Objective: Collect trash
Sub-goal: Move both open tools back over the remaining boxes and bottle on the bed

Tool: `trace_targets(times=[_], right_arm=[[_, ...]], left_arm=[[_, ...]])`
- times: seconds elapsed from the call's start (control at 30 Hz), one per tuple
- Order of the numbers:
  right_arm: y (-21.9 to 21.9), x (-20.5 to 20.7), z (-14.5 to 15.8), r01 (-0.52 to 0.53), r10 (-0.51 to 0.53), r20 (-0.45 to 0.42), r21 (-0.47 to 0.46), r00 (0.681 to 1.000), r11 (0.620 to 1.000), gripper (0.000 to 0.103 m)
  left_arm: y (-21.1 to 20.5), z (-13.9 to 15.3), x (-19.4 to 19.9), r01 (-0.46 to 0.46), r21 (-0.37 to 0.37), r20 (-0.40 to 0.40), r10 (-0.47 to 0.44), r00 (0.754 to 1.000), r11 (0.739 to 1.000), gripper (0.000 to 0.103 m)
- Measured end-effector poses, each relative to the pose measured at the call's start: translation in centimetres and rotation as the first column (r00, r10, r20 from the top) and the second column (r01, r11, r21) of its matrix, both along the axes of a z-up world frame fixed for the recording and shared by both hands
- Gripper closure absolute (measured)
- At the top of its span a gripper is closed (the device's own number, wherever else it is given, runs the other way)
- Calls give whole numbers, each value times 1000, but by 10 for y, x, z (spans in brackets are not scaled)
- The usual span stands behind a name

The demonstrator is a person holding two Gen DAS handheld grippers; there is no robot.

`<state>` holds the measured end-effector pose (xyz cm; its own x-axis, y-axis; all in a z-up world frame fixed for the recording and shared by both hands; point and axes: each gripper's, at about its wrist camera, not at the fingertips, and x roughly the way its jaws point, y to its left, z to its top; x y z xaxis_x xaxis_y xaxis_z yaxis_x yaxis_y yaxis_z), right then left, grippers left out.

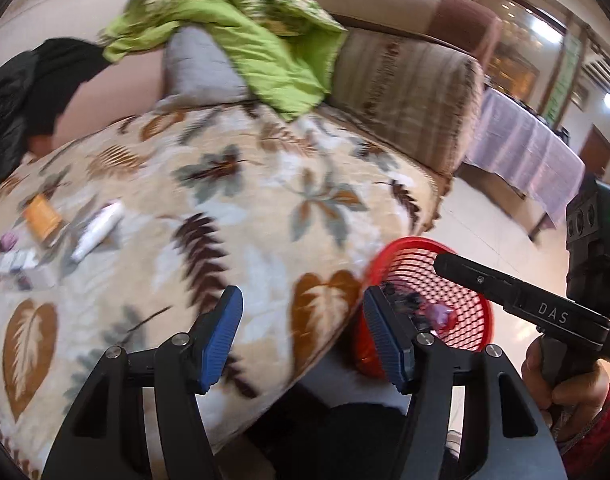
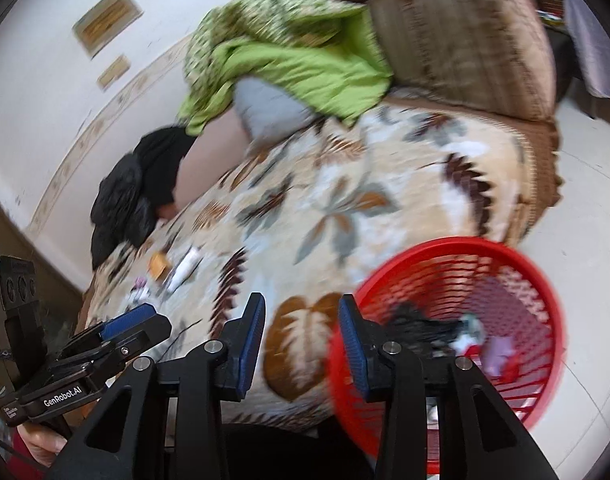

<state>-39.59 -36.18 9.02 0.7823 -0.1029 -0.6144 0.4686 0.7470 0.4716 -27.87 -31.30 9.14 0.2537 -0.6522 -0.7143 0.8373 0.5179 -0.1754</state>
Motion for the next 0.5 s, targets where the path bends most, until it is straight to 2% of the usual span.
trace_targets(times=[0.2,0.3,0.43,0.5], right_arm=[[49,57,4,-145,144,-30,-50,989,988,62],[74,87,2,-210,206,-51,-75,977,975,60],[100,124,-5,-274,268,-72,-98,961,957,59],[109,136,-8,-291,283,-80,-108,956,951,59]], left_arm=[[64,-7,34,-130,-4,-26,130,991,991,41],[98,-8,53,-230,-5,-40,230,972,973,41],[148,-5,84,-366,-20,-77,364,928,930,41],[174,-2,104,-447,-22,-106,443,891,894,41]])
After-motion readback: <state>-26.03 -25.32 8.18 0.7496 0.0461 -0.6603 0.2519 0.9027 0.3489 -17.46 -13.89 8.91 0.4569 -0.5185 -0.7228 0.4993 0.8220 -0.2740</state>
